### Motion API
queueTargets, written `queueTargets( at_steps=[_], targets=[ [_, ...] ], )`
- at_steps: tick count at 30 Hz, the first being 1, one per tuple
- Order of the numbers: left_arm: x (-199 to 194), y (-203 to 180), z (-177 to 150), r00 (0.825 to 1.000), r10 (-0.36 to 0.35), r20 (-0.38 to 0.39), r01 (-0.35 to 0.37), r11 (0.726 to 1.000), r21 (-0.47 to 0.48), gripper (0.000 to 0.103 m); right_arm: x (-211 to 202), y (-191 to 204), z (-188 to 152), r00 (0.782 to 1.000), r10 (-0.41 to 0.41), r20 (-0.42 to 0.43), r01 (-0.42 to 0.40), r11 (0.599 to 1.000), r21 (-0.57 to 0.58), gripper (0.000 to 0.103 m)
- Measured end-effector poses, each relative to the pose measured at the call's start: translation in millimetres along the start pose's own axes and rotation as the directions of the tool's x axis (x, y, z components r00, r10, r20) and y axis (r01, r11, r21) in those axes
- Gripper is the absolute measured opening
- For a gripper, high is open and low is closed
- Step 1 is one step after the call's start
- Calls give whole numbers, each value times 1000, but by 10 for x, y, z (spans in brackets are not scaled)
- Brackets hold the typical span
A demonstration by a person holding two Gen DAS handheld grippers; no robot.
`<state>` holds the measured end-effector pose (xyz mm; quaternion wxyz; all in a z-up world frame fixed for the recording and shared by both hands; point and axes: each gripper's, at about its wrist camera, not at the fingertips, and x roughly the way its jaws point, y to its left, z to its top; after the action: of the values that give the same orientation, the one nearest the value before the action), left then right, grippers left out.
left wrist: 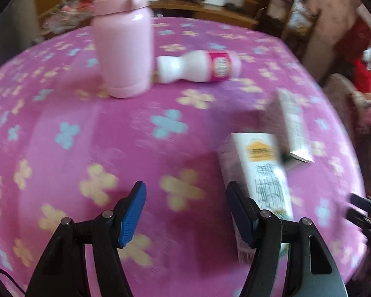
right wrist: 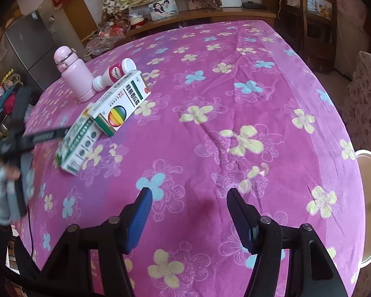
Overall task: Collect trash
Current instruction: 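Grasp the white milk carton with the left tool while the right tool grasps the Watermelon Frost box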
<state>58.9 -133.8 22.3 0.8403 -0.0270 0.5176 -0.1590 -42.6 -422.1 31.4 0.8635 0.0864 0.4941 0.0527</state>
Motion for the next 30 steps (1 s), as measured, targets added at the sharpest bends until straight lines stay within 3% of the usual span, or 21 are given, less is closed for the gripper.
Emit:
queueTargets(
  at_steps=[4, 8, 14, 20, 22, 30],
  targets=[
    [-173, -83, -40, 994, -104, 36, 105, 994, -33, 75, -30, -19, 0, 1000, -3, 7, 3, 1000, 3, 66],
    [-236, -295, -32, 991, -126, 49, 128, 991, -45, 76, -42, -28, 8, 1000, -1, 11, 1, 1000, 12, 66],
    [-35, -597, -50, 998, -59, 38, 61, 997, -56, 76, -54, 14, -5, 1000, 2, 11, -2, 1000, 0, 66],
    [172, -793, -72, 998, 56, 23, -56, 998, -11, 75, -55, 38, -7, 1000, 11, 9, -11, 1000, -3, 66],
    [171, -789, -104, 997, 75, 33, -75, 997, 4, 67, -46, 47, 9, 1000, 15, 10, -15, 1000, -3, 67],
    [23, -497, -194, 989, 140, 42, -141, 990, 29, 67, 175, 210, 224, 998, 54, -7, -54, 999, 3, 67]
  ],
)
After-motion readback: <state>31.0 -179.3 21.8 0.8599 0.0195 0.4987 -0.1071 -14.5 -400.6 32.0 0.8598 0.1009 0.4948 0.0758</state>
